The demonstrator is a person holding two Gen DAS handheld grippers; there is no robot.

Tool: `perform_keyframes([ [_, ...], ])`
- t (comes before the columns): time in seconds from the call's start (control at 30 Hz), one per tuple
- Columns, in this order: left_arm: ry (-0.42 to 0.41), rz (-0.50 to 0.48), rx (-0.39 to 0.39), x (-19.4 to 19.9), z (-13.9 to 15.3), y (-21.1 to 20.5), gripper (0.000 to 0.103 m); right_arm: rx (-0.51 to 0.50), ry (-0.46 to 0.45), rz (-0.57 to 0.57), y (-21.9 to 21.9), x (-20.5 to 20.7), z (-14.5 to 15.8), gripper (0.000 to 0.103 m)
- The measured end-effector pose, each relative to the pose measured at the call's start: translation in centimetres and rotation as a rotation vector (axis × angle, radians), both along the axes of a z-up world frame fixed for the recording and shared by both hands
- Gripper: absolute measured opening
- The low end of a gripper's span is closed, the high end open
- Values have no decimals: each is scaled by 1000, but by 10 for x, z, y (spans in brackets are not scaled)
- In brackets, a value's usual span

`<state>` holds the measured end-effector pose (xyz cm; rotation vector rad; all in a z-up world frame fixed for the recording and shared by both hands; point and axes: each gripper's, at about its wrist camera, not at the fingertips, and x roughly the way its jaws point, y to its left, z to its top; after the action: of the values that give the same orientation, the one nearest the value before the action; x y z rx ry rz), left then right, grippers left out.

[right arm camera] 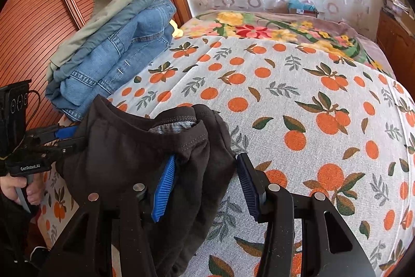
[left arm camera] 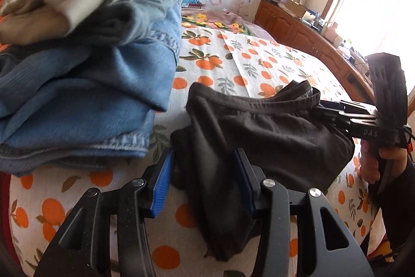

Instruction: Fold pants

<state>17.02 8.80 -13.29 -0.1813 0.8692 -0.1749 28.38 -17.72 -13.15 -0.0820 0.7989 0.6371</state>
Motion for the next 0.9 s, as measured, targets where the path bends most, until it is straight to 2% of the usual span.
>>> perform_keyframes([
  [0.13,-7,7,-27,4,0,2,48,10,-3,12,0,-2,-2,50],
  [0.23,-16,11,-34,2,-1,2,47,19,-1,31,0,-4,-3,42],
  [0.3,-17,7,-35,0,-1,2,39,27,3,41,0,-4,-3,38],
  [0.43,-14,-2,-32,1,-1,-2,32,28,8,59,-1,-6,-4,30],
  [0.5,-10,-8,-37,0,-1,-3,28,25,8,65,-1,-6,-4,29],
  [0.9,-12,-5,-18,4,-1,-8,26,14,2,55,1,-7,-3,27],
])
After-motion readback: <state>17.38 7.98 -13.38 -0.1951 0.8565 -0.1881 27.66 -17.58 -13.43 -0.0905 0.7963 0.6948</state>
